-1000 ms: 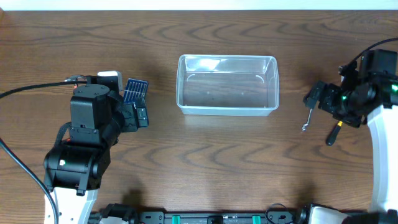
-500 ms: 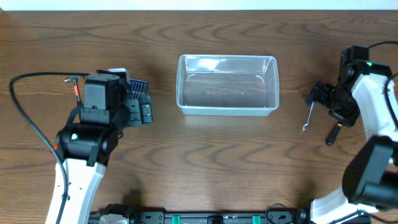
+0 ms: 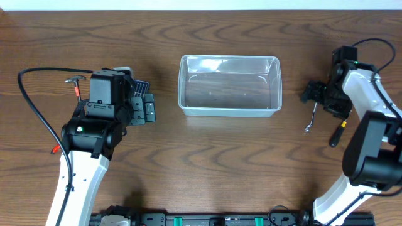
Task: Pack container
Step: 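Move right gripper to the silver wrench and left toward screwdriver case, then close the right gripper on the silver wrench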
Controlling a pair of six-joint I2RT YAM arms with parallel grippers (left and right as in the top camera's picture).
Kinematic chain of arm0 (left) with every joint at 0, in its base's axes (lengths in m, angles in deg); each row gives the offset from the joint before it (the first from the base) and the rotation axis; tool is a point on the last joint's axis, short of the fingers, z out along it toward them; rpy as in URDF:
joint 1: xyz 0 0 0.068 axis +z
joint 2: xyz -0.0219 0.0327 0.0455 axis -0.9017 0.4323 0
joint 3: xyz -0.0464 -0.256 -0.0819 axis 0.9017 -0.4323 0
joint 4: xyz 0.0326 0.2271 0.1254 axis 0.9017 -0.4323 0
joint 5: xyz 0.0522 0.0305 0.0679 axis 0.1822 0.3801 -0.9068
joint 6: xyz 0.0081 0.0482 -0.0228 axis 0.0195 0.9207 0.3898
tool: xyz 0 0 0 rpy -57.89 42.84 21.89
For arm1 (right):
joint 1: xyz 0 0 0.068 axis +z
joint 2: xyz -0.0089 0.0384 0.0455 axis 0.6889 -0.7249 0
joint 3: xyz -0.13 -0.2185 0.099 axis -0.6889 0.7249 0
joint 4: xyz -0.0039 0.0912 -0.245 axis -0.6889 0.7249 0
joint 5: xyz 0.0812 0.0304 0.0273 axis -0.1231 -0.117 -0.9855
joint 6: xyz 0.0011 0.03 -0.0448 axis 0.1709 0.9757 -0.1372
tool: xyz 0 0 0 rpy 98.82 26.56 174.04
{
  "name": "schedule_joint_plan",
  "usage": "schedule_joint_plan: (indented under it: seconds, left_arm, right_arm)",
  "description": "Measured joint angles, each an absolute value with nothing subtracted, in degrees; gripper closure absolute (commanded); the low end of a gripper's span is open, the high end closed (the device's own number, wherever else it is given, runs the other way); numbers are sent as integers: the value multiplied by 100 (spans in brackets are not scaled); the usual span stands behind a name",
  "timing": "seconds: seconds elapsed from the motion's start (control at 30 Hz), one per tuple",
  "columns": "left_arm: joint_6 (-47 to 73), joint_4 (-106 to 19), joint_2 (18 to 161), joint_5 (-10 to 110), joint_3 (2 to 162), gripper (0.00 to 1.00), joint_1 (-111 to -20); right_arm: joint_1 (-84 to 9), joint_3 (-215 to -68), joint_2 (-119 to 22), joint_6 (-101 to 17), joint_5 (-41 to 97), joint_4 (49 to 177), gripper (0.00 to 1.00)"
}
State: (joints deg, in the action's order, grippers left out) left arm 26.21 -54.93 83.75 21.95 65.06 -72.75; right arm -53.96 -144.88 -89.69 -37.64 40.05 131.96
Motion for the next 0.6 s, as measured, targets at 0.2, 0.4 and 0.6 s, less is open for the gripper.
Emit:
schedule_joint_plan:
  seconds: [0.2, 0.4, 0.6]
  left_arm:
    - [2621, -5484, 8377, 2195, 6506, 2, -7275]
    - [2621, -5469, 8377, 2195, 6506, 2, -7275]
    - [2621, -5467, 8377, 2195, 6506, 2, -7275]
  right_arm:
    - [-5271, -14484, -9159, -3795, 3985, 12995, 1]
    - [-5240, -14464, -9159, -3816, 3911, 12986, 1]
    - [-5240, -14222, -9159, -3838, 3843, 12717, 1]
